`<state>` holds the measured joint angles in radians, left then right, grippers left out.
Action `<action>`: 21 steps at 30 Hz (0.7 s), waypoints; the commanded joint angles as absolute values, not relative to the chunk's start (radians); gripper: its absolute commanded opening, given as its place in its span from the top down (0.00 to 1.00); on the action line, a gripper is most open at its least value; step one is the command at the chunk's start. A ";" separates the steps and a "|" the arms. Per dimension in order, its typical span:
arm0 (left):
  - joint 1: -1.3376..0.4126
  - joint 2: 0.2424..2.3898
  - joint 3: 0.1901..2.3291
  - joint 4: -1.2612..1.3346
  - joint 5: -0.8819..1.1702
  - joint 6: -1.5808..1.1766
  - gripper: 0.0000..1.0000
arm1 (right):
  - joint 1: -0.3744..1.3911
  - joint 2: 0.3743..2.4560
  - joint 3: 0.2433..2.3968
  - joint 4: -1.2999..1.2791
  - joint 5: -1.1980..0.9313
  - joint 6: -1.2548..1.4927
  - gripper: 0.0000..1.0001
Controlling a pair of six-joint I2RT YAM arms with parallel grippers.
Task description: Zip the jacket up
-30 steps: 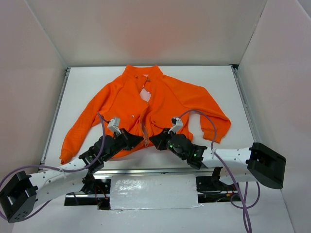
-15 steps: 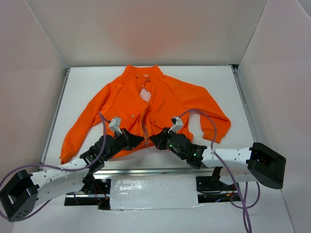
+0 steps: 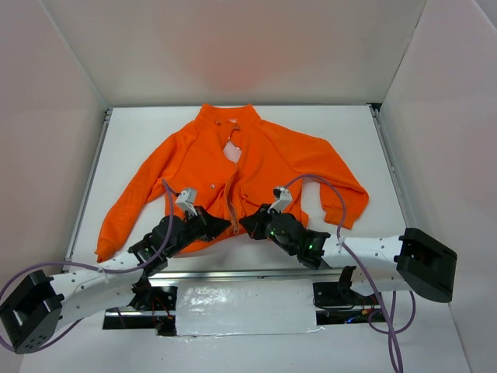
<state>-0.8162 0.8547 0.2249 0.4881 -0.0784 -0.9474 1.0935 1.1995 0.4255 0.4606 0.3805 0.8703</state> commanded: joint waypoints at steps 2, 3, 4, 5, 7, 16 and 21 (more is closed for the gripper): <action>-0.824 0.890 0.273 0.525 0.003 -0.873 1.00 | 1.100 1.192 0.474 0.480 0.393 0.859 1.00; -0.824 0.902 0.275 0.537 0.017 -0.865 1.00 | 1.100 1.193 0.476 0.480 0.387 0.851 1.00; -0.824 0.907 0.275 0.537 0.034 -0.858 1.00 | 1.100 1.198 0.482 0.479 0.373 0.845 1.00; -0.824 0.910 0.281 0.535 0.037 -0.844 1.00 | 1.100 1.200 0.483 0.479 0.367 0.836 1.00; -0.824 0.911 0.291 0.526 0.055 -0.807 1.00 | 1.100 1.206 0.488 0.471 0.361 0.831 1.00; -0.825 0.914 0.331 0.474 0.156 -0.692 1.00 | 1.100 1.215 0.497 0.446 0.357 0.807 1.00; -0.825 0.943 0.336 0.436 0.176 -0.669 1.00 | 1.098 1.192 0.497 0.434 0.365 0.795 1.00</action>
